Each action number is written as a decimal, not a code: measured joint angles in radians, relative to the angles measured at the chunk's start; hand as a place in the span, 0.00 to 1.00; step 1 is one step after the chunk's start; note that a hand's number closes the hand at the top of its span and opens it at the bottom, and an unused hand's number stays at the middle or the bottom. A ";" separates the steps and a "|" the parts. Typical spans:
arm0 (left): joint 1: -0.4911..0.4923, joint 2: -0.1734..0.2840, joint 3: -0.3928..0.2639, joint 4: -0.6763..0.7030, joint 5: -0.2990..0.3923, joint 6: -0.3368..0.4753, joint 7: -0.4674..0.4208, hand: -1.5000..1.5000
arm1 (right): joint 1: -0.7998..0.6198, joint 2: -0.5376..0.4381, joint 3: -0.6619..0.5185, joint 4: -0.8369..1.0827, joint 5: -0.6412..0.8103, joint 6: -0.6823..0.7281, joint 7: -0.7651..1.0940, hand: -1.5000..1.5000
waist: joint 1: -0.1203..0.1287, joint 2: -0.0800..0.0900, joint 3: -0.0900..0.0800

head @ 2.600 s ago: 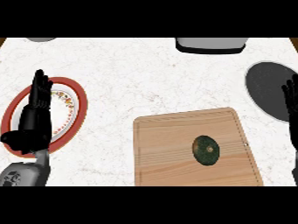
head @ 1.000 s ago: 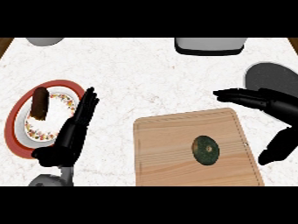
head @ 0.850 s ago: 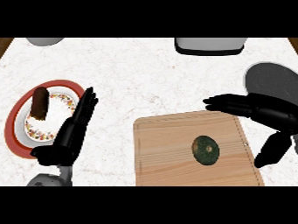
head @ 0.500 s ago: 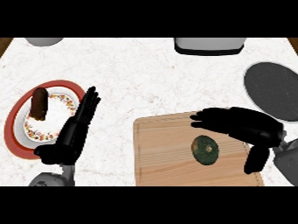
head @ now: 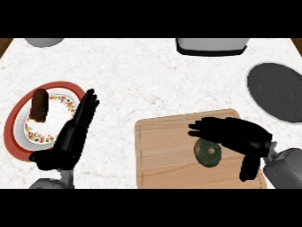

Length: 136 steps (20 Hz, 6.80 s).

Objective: Pick the squash from the cutting board and place it in the pan

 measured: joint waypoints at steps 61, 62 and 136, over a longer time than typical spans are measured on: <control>0.019 -0.062 0.084 -0.008 -0.067 -0.079 0.006 0.50 | 0.196 0.541 -0.508 -0.425 0.305 -0.364 0.639 1.00 | -0.013 -0.003 -0.001; 0.020 -0.062 0.083 -0.012 -0.065 -0.081 0.010 0.50 | 0.171 0.539 -0.546 -0.408 0.283 -0.371 0.647 1.00 | -0.010 -0.002 0.000; 0.000 -0.094 0.087 -0.024 -0.088 -0.099 0.037 0.50 | -0.198 -0.216 -1.270 1.282 -0.319 -0.087 -0.405 0.00 | 0.013 0.008 0.003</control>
